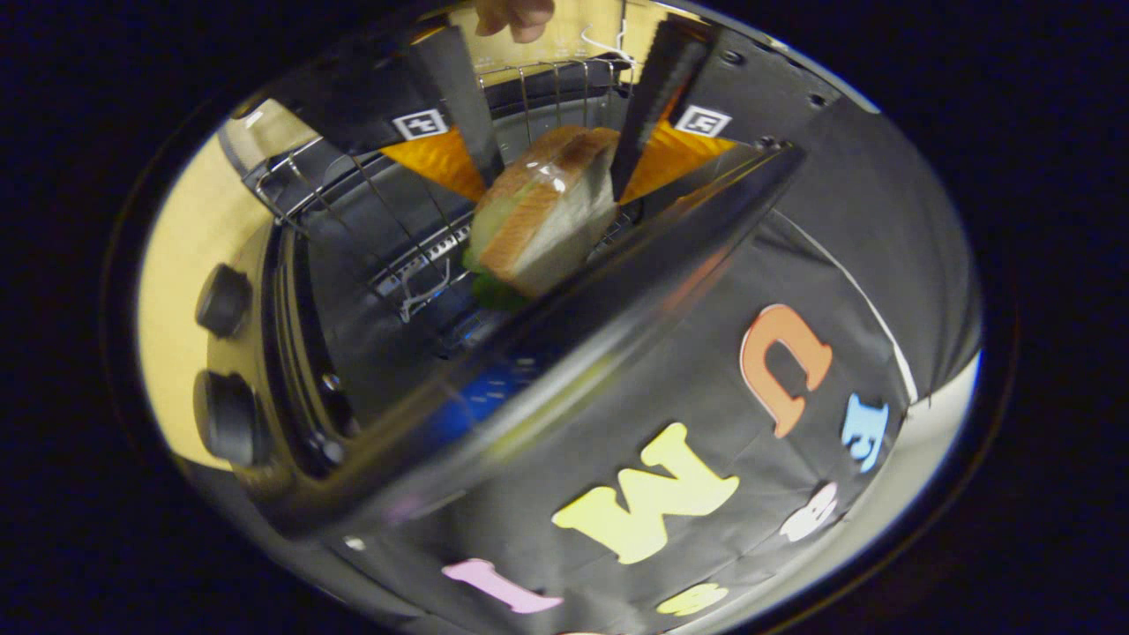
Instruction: Open the toaster oven, put the food inside, and close the toaster oven door.
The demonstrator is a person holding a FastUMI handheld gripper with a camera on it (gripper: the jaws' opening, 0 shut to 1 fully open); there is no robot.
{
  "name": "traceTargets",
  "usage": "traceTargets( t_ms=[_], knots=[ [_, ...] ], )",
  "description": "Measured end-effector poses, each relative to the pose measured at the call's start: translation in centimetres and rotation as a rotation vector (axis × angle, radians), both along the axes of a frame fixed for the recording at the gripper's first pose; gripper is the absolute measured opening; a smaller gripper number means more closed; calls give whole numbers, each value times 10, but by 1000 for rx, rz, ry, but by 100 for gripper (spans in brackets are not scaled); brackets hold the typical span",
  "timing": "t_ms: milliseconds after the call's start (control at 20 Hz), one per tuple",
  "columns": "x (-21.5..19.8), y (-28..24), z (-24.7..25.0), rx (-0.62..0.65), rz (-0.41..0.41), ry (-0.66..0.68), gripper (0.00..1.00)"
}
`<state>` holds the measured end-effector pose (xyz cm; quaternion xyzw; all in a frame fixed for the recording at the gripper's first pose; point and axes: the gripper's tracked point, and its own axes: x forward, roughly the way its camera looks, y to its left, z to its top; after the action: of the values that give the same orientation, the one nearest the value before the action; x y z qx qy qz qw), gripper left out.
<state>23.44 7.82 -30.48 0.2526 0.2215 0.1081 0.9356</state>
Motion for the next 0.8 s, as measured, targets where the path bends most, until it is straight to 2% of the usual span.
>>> traceTargets(
  t_ms=[100, 400, 500, 600, 650, 800],
  knots=[
    [0, -19, -10, -248, 8, -1, 100],
    [-4, -24, -11, -454, 63, -28, 100],
    [-5, -29, -7, -611, 83, -57, 100],
    [-12, -33, -18, -826, 162, -38, 100],
    [-10, -40, -16, -890, 166, -43, 100],
    [-29, -37, -30, -825, 230, 88, 100]
  ],
)
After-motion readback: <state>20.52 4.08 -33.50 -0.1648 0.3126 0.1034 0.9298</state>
